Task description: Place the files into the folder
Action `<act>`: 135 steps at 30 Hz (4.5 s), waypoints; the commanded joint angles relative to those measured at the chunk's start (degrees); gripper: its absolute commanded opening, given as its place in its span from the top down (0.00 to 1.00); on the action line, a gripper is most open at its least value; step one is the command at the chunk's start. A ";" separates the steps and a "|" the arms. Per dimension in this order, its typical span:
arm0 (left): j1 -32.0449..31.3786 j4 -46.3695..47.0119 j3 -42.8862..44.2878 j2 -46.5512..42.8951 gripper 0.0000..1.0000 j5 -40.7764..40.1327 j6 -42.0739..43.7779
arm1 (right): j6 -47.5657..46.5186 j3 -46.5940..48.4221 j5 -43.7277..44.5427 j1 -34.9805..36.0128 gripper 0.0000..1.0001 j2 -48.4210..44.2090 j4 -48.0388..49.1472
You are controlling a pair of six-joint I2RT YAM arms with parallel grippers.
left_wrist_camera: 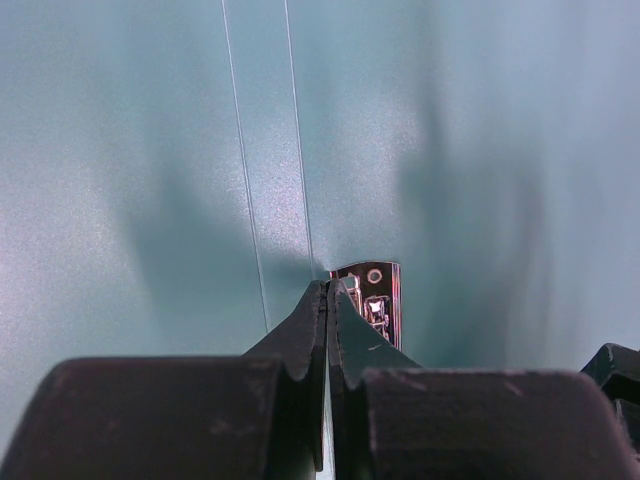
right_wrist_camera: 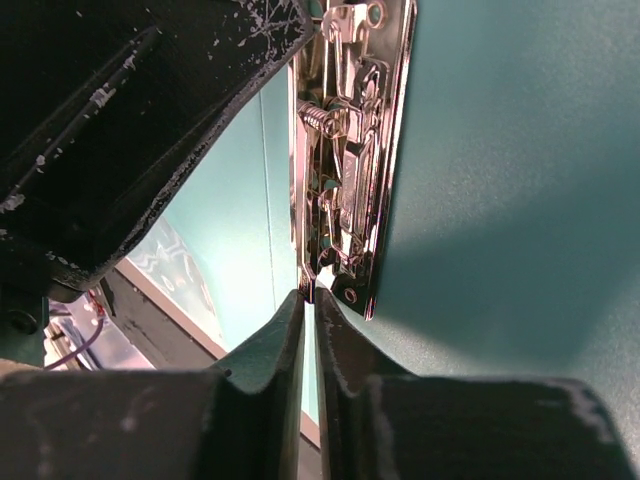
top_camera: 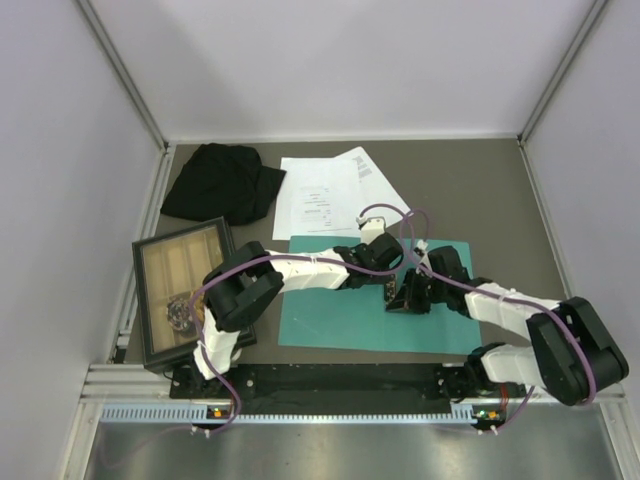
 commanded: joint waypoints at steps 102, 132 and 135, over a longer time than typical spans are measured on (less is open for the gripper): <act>1.65 1.41 -26.75 -13.44 1.00 12.44 13.95 | 1.56 10.80 6.23 3.87 1.00 12.34 4.90; 8.86 7.03 -31.75 -8.52 1.00 16.84 9.20 | 10.61 5.97 27.77 6.24 1.00 23.33 -6.09; 9.30 6.42 -33.07 -9.13 1.00 15.79 9.38 | 10.62 4.65 30.93 6.24 1.00 21.75 -6.09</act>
